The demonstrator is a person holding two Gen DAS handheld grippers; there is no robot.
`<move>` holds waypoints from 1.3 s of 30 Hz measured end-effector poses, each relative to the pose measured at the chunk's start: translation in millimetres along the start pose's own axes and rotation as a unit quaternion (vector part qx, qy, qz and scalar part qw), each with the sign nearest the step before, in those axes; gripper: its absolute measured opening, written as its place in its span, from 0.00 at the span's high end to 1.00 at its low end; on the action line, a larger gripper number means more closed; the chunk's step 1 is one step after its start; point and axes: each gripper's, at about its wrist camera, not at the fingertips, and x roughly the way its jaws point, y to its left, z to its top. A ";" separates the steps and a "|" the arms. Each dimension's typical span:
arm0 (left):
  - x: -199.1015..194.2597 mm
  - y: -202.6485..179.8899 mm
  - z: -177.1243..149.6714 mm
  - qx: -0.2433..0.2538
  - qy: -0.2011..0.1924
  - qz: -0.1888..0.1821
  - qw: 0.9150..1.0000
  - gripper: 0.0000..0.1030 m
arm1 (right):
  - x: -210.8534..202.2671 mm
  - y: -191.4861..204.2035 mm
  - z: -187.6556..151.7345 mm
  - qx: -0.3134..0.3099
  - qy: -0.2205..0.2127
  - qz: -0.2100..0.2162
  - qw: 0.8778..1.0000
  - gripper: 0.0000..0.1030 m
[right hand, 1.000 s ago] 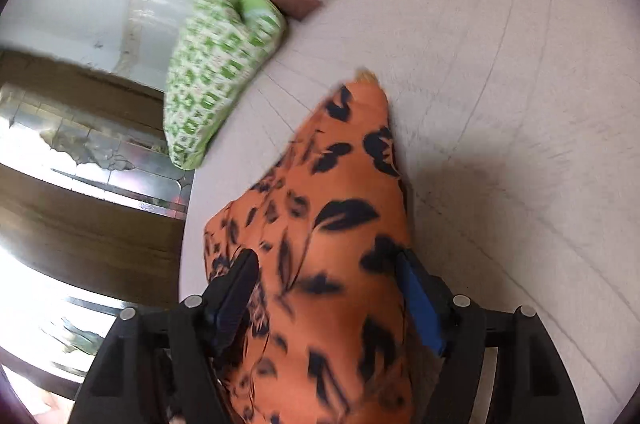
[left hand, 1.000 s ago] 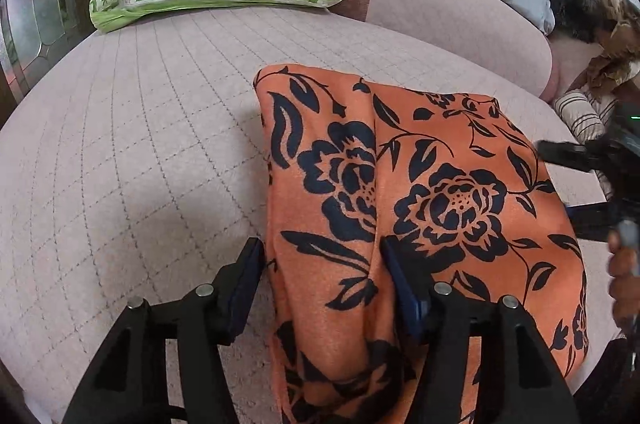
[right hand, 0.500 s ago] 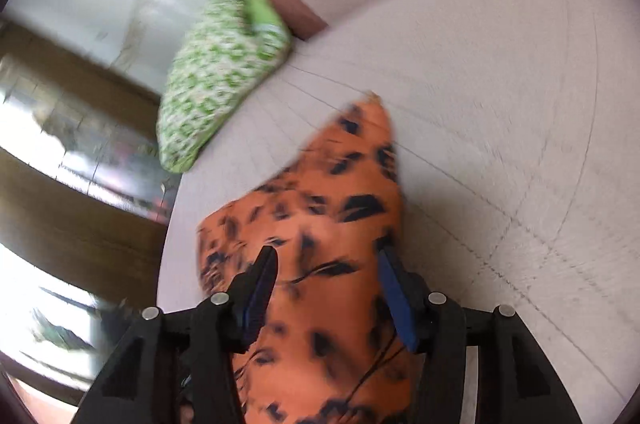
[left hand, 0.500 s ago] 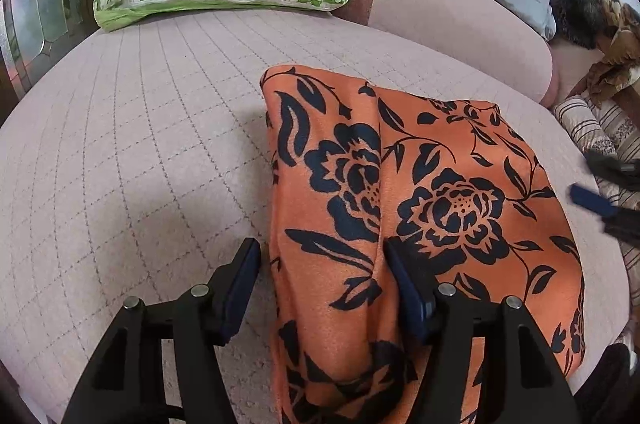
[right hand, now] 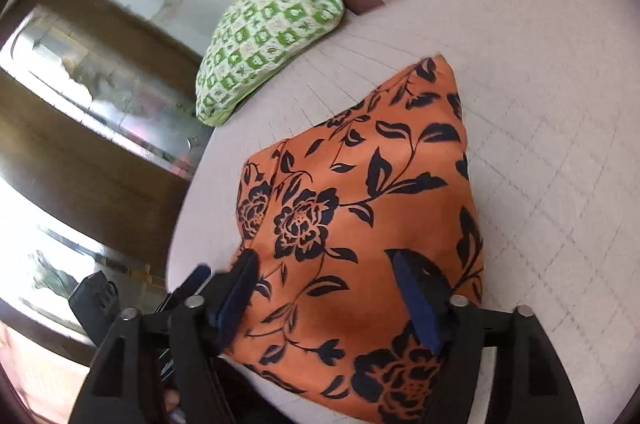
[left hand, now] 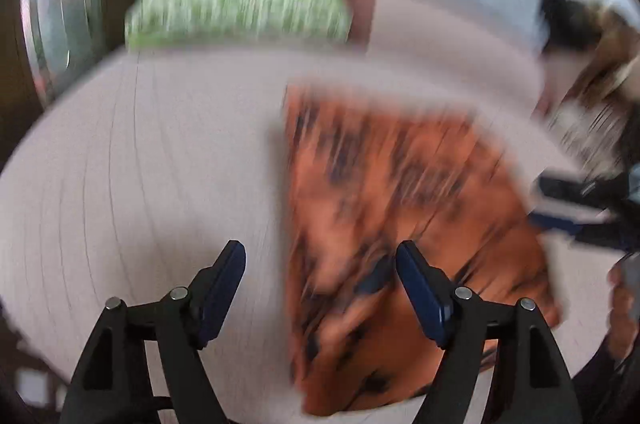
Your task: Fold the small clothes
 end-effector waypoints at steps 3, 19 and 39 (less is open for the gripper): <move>4.6 4.1 4.0 -0.010 0.014 -0.010 1.000 0.22 | 3.7 -10.3 0.0 0.025 -0.001 0.011 1.000 0.20; 63.7 45.8 118.5 -0.083 0.043 -0.159 0.983 0.64 | 16.8 -4.0 27.4 -0.005 0.018 0.018 1.000 0.20; -26.7 23.9 79.8 -0.043 -0.035 -0.090 0.994 0.35 | -27.3 28.8 -11.8 -0.064 -0.029 0.010 0.997 0.20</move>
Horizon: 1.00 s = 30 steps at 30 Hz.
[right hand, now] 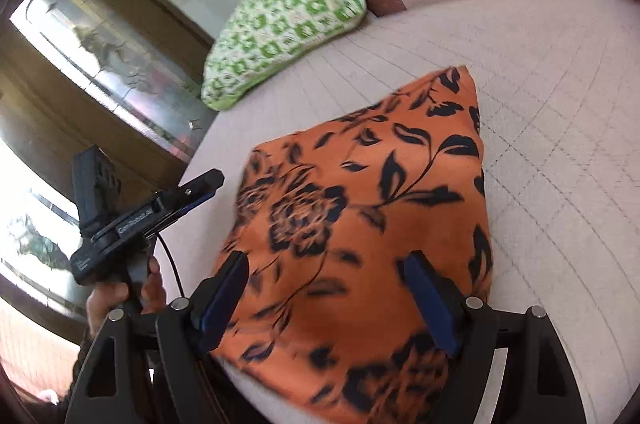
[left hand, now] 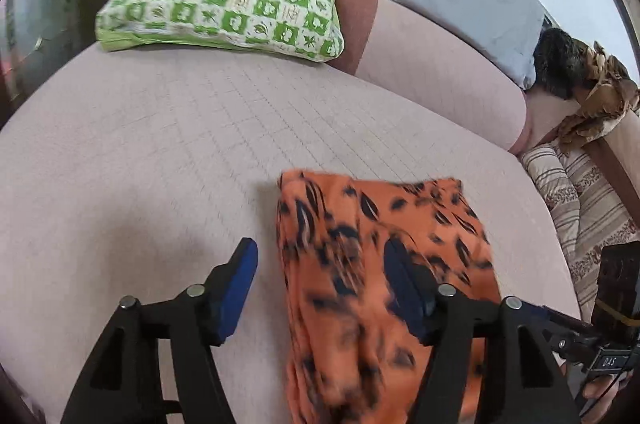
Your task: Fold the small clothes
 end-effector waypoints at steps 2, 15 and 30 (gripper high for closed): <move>-18.7 -4.1 -19.1 -0.019 -0.006 0.004 1.000 0.33 | -12.1 5.9 -14.7 0.001 -0.005 0.015 1.000 0.20; -2.7 -16.1 -67.6 -0.003 0.052 0.062 0.997 0.43 | -7.2 1.0 -32.4 0.048 0.019 0.020 0.998 0.20; -6.9 -15.1 -61.7 0.012 0.040 0.079 0.996 0.43 | 10.0 3.1 6.1 0.068 -0.007 0.016 0.998 0.19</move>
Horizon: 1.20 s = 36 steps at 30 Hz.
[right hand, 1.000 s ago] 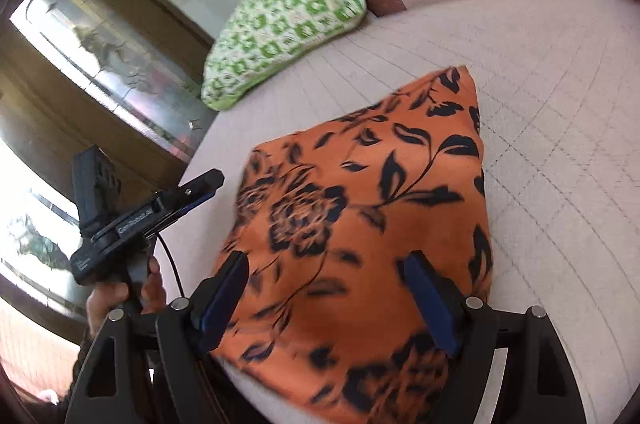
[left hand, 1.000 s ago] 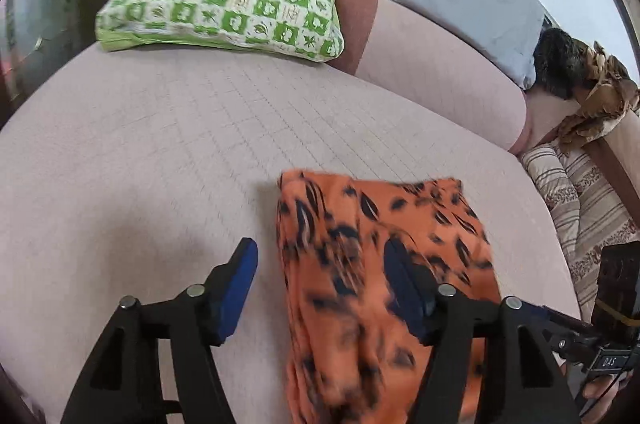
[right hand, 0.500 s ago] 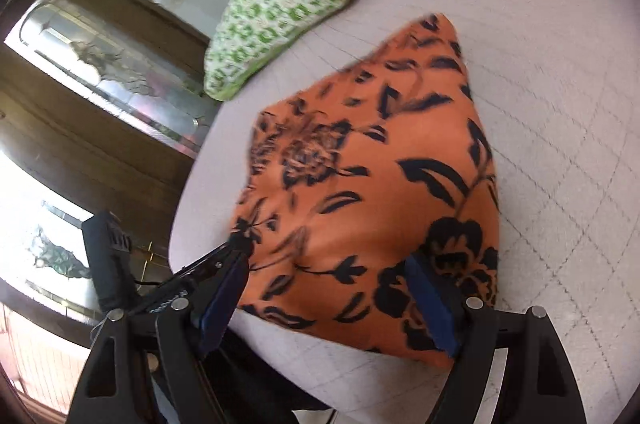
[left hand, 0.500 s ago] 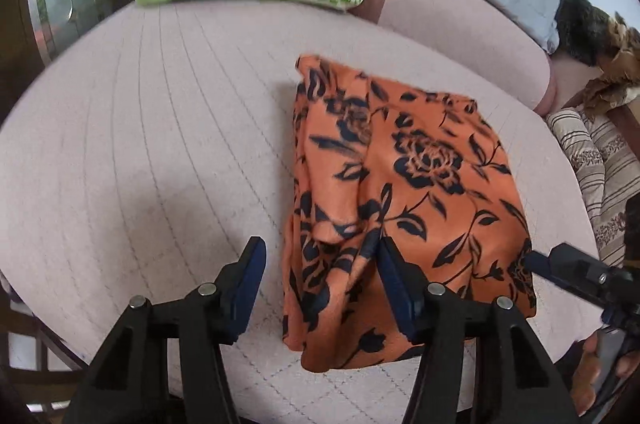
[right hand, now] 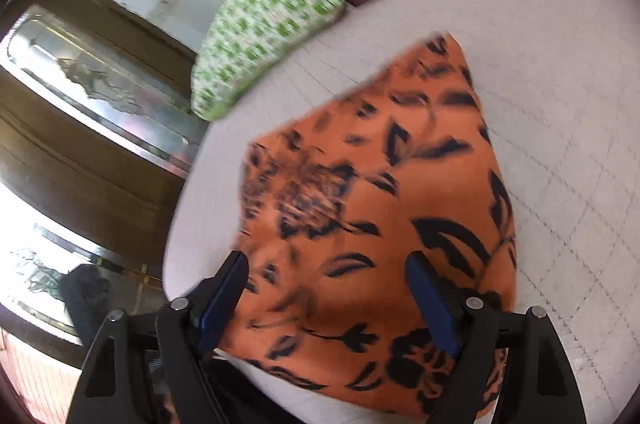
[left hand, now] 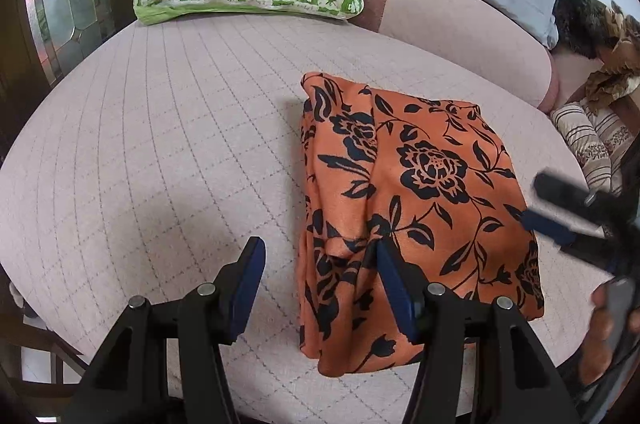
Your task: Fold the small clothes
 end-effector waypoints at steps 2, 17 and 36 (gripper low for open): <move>0.7 0.6 2.3 -0.005 -0.003 -0.003 1.000 0.43 | 1.6 -1.1 7.3 -0.005 -0.011 -0.005 1.000 0.19; -2.4 -3.3 30.6 0.003 -0.049 -0.035 0.998 0.37 | -25.0 -76.8 -3.2 0.085 -0.009 -0.027 0.996 0.16; 72.9 -22.3 31.4 0.042 0.007 0.010 0.999 0.29 | -7.0 -84.0 -27.3 0.109 0.073 0.003 0.991 0.36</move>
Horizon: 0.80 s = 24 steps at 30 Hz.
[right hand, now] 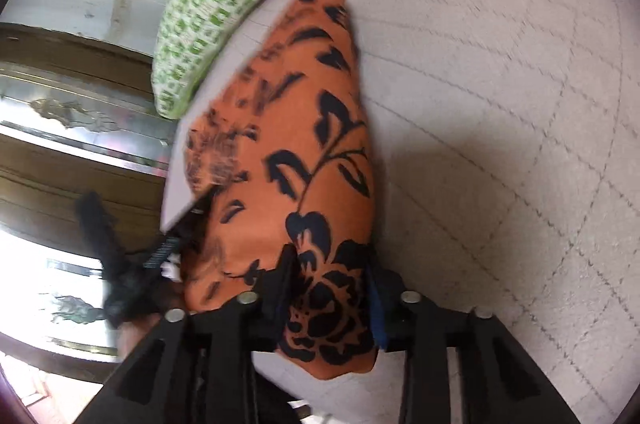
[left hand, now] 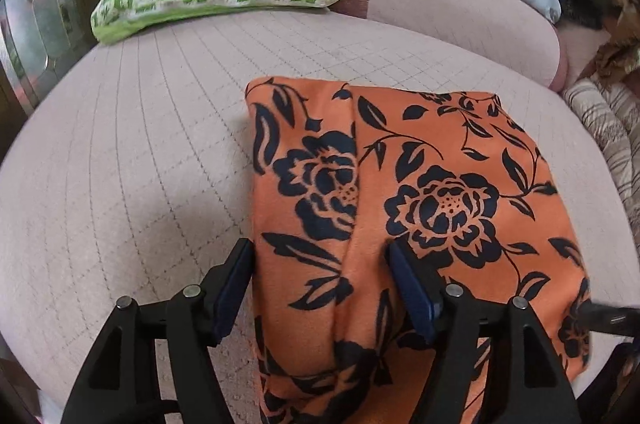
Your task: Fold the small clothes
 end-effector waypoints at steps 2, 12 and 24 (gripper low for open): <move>1.7 4.0 -0.7 -0.009 0.002 -0.009 1.000 0.29 | -17.2 8.1 5.4 -0.015 -0.033 0.004 0.999 0.23; 2.9 8.5 -4.2 -0.009 -0.005 -0.018 1.000 0.29 | 46.2 3.3 65.6 -0.009 0.009 -0.024 1.000 0.63; 5.4 11.3 -3.9 -0.004 -0.009 -0.018 1.000 0.28 | 14.0 34.2 59.7 -0.058 -0.053 -0.053 0.996 0.31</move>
